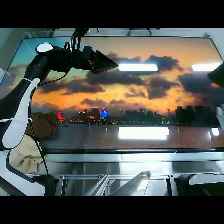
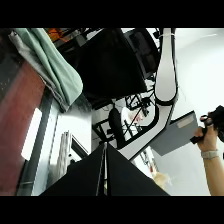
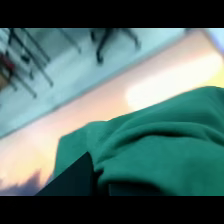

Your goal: Fold the shirts.

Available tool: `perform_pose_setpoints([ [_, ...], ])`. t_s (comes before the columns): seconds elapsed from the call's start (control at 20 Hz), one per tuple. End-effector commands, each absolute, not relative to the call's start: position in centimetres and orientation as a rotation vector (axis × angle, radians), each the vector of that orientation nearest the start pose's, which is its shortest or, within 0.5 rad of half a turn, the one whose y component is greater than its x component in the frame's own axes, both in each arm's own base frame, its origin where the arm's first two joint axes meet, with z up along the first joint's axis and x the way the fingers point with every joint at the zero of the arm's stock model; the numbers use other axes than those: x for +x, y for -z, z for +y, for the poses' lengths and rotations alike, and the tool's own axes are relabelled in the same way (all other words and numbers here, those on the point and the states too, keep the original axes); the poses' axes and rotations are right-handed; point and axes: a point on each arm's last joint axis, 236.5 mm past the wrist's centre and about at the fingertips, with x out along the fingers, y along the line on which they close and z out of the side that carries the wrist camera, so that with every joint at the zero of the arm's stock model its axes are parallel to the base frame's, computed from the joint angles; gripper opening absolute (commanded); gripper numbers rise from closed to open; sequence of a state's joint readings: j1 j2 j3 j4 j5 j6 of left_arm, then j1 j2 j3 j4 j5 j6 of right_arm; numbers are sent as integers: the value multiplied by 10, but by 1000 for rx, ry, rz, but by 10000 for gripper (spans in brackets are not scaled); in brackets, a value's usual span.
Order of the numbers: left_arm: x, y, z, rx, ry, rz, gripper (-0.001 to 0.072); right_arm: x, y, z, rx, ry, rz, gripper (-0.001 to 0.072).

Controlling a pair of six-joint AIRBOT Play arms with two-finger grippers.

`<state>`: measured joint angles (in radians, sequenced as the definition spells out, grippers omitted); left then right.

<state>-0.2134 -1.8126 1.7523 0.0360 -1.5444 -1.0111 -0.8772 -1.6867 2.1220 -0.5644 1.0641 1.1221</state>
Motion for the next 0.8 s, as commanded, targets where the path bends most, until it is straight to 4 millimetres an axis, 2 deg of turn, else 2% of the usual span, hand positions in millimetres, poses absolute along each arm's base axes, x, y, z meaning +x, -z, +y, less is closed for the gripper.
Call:
perform_pose_setpoints([
  [0.0, 391, -192, -330, -721, 1566, 941, 11, 461, -333, -341, 246, 227, 175, 24],
  [0.1, 386, -191, -337, -698, 1587, 929, 11, 444, -280, -365, 286, 323, 341, 24],
  [0.2, 380, -188, -343, -671, 1600, 938, 11, 409, -208, -390, 330, 439, 569, 24],
  [0.3, 370, -177, -351, -620, 1602, 976, 11, 341, -143, -420, 488, 723, 809, 24],
  [0.35, 366, -173, -356, -601, 1605, 993, 11, 305, -119, -426, 539, 843, 937, 23],
  [0.5, 351, -174, -370, -589, 1642, 1007, 14, 243, -80, -406, 586, 919, 1256, 22],
  [0.75, 330, -176, -377, -564, 1709, 1043, 18, 184, -46, -357, 725, 948, 1600, 23],
])
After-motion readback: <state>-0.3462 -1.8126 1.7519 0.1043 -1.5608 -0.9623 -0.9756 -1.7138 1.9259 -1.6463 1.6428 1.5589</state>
